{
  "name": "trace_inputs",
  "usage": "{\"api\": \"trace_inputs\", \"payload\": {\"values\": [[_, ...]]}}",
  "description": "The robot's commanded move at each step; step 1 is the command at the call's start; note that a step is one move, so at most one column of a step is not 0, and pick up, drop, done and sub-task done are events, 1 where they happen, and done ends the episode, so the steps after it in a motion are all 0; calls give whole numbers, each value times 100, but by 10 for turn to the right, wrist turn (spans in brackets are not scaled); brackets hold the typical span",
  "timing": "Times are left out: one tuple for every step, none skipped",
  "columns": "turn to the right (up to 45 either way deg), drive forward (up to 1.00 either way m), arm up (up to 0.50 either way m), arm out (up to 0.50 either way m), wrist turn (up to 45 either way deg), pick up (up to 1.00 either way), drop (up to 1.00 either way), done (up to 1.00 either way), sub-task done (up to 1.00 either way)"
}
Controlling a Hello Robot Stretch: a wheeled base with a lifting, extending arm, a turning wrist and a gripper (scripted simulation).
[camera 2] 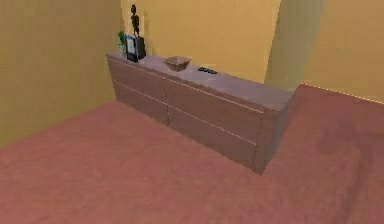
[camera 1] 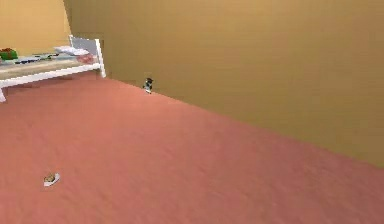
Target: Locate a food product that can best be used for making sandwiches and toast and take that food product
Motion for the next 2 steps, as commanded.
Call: {"api": "trace_inputs", "payload": {"values": [[-390, 0, 0, 0, 0, 0, 0, 0, 0], [0, 15, 0, 0, 0, 0, 0, 0, 0]]}}
